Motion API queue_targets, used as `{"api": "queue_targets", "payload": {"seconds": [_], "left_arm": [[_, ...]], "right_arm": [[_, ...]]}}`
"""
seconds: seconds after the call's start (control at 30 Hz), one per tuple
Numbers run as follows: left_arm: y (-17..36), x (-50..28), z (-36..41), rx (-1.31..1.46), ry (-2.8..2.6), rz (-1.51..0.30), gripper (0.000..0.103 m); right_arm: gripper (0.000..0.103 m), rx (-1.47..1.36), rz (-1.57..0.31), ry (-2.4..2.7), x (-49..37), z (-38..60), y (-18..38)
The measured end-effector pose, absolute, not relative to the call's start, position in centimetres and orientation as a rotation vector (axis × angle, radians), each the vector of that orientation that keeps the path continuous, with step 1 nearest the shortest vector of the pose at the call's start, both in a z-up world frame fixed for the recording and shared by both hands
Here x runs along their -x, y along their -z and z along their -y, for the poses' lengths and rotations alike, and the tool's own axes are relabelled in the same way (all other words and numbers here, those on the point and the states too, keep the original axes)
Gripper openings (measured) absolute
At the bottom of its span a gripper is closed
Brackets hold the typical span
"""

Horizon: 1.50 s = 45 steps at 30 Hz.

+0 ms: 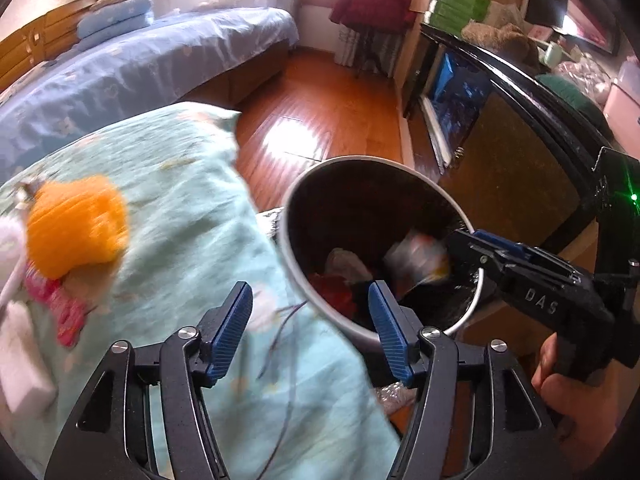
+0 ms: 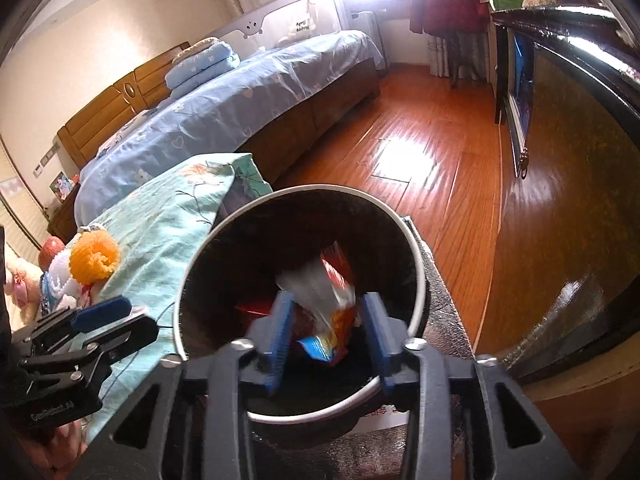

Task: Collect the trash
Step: 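Return to the table and grasp the blue toothbrush with the left tool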

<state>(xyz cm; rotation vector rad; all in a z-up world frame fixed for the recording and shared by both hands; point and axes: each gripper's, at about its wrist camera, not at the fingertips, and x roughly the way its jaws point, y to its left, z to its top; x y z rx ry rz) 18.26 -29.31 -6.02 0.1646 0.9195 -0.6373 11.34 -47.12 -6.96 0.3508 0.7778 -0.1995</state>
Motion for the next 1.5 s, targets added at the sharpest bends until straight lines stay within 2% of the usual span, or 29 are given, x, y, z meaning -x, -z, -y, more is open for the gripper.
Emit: {"api": "queue_targets", "payload": {"seconds": [0.03, 0.17, 0.4, 1.0, 1.5], "left_arm": [[5.9, -18.0, 28.6, -0.155, 0.626, -0.913, 0.064], [5.6, -17.0, 25.3, -0.117, 0.575, -0.891, 0.068], [5.8, -15.6, 19.1, -0.066, 0.47, -0.87, 0.068], [7.1, -16.0, 6.1, 0.041, 0.225, -0.867, 0.068], [7.5, -20.1, 3.1, -0.011, 0.189, -0.886, 0.068]], "right_arm": [[0.046, -0.35, -0.773, 0.194, -11.2, 46.8, 6.8], [0.062, -0.362, -0.759, 0.163, -11.0, 45.9, 6.5], [0.066, -0.344, -0.745, 0.08, -11.1, 41.8, 5.6], [0.07, -0.241, -0.791, -0.114, -13.9, 31.4, 5.7], [0.069, -0.145, -0.847, -0.223, -17.8, 26.1, 6.5]]}}
